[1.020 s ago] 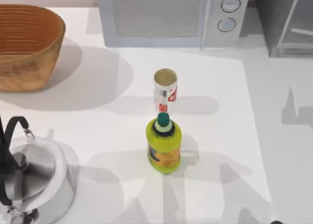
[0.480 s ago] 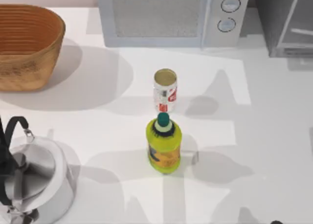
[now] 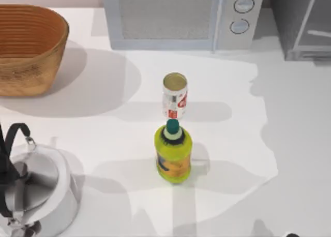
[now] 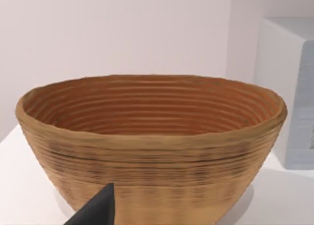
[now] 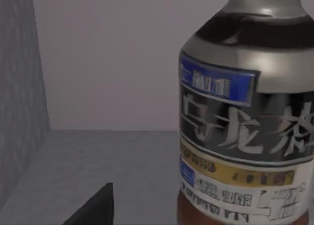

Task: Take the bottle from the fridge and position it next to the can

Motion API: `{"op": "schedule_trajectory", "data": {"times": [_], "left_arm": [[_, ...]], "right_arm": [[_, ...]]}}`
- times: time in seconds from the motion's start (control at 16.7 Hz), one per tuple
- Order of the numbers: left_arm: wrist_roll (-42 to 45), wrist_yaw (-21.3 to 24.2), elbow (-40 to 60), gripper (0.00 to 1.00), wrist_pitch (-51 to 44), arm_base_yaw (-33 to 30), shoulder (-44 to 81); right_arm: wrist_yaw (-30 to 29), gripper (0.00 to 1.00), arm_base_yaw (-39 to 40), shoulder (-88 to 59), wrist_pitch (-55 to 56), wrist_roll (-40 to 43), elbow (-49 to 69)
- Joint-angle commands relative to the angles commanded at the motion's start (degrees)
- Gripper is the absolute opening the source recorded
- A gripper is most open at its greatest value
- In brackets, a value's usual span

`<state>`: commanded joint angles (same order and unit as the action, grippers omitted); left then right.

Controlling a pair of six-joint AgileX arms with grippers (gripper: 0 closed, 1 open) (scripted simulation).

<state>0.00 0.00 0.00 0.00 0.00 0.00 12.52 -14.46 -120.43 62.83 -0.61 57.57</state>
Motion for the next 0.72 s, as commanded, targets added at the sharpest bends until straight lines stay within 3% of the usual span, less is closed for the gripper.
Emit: {"op": "schedule_trajectory", "data": {"times": [0.42,0.72], "left_arm": [[0.0,0.0,0.0,1.0,0.0,0.0,0.0],[0.0,0.0,0.0,1.0,0.0,0.0,0.0]], "right_arm": [[-0.19,1.0,0.32,-0.47,-0.41,0.01,0.74],[-1.06,1.0,0.99,-5.35,-4.22,0.05,9.59]]}}
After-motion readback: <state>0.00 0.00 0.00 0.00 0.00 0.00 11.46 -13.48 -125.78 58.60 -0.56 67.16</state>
